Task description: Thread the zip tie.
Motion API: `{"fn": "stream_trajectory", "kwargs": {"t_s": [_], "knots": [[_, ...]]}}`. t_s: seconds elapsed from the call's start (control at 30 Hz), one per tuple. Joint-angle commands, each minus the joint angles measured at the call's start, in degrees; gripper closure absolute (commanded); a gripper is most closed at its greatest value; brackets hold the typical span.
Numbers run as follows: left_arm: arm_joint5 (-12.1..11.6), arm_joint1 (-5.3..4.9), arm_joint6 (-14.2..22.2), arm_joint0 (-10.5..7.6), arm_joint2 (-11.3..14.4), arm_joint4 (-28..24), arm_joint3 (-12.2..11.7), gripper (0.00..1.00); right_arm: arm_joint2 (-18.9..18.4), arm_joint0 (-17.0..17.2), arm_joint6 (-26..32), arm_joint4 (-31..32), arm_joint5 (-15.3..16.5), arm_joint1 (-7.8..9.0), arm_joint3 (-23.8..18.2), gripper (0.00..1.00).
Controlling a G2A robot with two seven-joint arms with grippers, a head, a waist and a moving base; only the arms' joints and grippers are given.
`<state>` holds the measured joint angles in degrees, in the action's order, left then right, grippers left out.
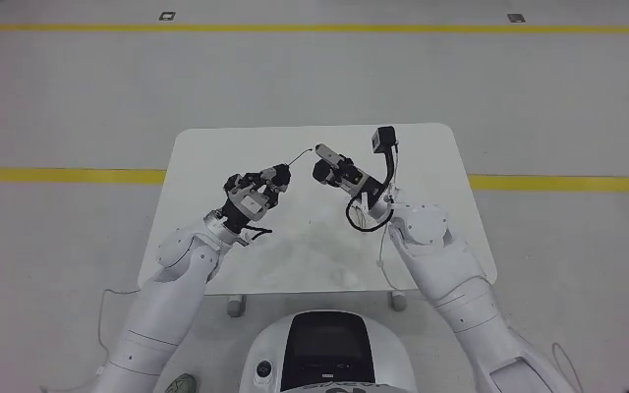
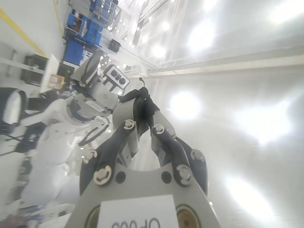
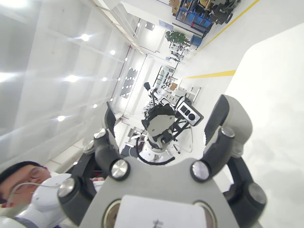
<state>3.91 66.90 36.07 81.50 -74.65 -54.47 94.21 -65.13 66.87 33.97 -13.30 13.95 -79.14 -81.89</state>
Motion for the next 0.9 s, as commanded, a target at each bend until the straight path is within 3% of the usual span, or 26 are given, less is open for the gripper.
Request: {"fn": "stream_trajectory", "kwargs": {"t_s": [0.0,0.13,0.23,0.3,0.5,0.6,0.67,0.77,0.87], "knots": [[-3.53,-0.64,1.86,0.69,-1.88,9.16,0.08,1.0,-1.13,-0.65,4.68,-4.44,-4.77,0.32,0.01,0.0],[-9.5,-1.77,6.36,2.4,-4.17,21.16,0.82,1.0,-2.87,-2.18,10.46,-7.85,-11.94,0.91,0.8,0.0],[-11.84,-2.3,9.97,3.11,-5.82,22.96,0.71,1.0,-2.42,-4.44,14.79,-8.8,-21.36,1.24,2.79,0.0],[-13.76,-2.57,10.0,3.21,-7.05,25.25,-0.02,1.0,-2.36,-4.72,14.66,-8.24,-21.91,1.28,2.84,0.0],[-13.76,-2.57,10.0,3.21,-7.05,25.25,-0.02,1.0,-2.36,-4.72,14.66,-8.24,-21.91,1.28,2.84,0.0],[-15.69,-2.95,9.98,2.07,-6.96,32.83,0.22,1.0,-2.12,-4.38,13.51,-9.02,-22.45,1.18,2.67,0.0],[-16.51,-3.28,13.57,0.43,-7.75,32.89,-0.42,1.0,-1.48,-4.43,13.71,-12.75,-23.8,0.86,2.41,0.0],[-20.56,-4.15,20.3,-1.61,-9.84,36.57,-2.75,1.0,-0.13,-5.86,15.03,-14.88,-27.44,0.64,3.23,0.0],[-23.39,-4.73,25.26,-2.8,-11.08,36.32,-5.78,1.0,1.0,-7.67,17.06,-16.98,-31.33,0.48,4.93,0.0]]}}
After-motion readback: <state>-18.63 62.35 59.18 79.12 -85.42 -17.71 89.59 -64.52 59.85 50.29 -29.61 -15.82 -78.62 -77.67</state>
